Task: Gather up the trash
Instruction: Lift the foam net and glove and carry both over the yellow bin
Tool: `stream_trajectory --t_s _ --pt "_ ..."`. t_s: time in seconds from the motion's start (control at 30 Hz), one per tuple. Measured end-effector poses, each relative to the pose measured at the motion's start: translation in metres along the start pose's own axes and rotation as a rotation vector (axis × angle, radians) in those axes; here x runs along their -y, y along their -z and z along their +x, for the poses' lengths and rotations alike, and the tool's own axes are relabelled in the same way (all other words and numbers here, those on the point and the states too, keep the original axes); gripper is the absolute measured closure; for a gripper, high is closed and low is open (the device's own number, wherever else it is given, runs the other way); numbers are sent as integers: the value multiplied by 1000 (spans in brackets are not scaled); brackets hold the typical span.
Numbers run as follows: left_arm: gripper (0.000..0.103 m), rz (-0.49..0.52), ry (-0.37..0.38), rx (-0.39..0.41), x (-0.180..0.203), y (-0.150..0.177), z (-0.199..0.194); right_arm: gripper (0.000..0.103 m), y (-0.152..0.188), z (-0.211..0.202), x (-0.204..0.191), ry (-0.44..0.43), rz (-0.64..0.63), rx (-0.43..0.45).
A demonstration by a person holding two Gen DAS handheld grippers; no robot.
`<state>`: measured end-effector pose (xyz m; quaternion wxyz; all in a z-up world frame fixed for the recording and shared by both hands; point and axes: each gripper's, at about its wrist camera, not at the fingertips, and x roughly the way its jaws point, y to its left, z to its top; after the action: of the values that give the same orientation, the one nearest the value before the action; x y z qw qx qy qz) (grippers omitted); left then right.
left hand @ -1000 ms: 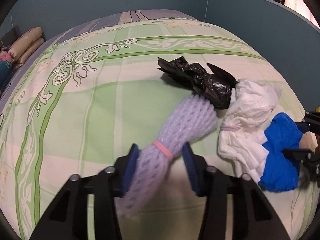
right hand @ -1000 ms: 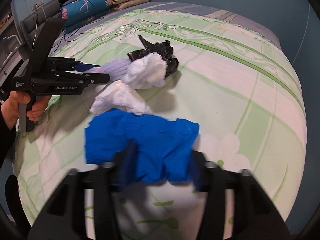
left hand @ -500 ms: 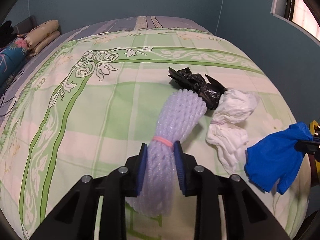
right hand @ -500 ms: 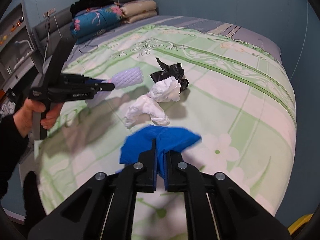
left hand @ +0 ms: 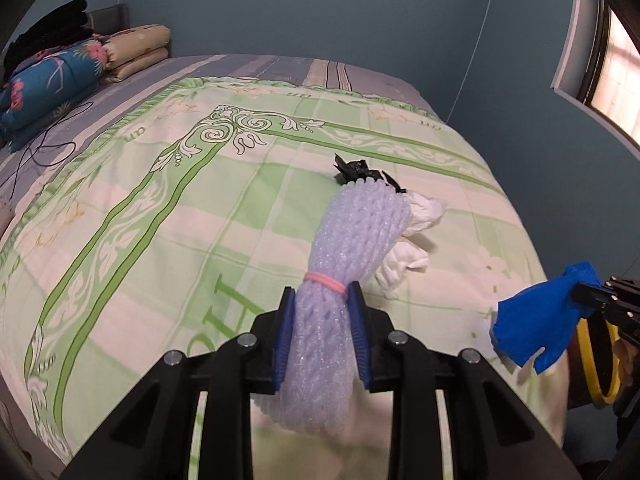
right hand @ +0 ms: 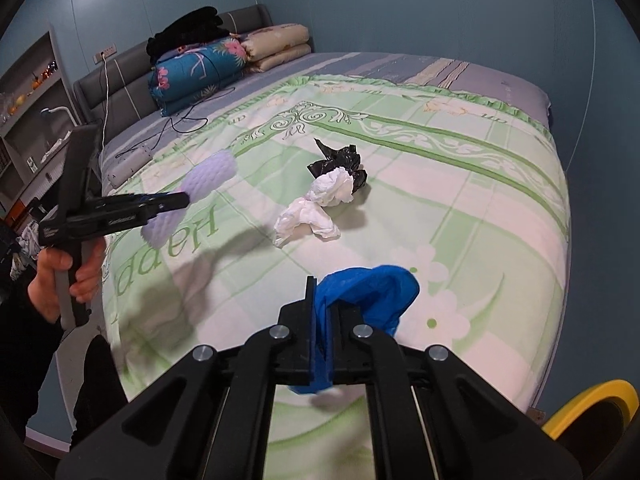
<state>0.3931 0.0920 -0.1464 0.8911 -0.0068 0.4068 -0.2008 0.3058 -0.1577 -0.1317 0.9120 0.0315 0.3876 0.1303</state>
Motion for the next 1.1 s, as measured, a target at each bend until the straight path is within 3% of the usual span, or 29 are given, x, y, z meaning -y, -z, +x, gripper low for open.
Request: stream_trajectory --t_s 0.33,0.6,1.1 --pt "78 -67 54 65 46 43 -57 101 15 -42 -3 -3 -17 44" --pt "78 -105 53 76 90 67 -88 101 28 -71 4 9 -8 68" --pt "78 40 143 166 188 81 -146 101 46 -134 43 74 63 162"
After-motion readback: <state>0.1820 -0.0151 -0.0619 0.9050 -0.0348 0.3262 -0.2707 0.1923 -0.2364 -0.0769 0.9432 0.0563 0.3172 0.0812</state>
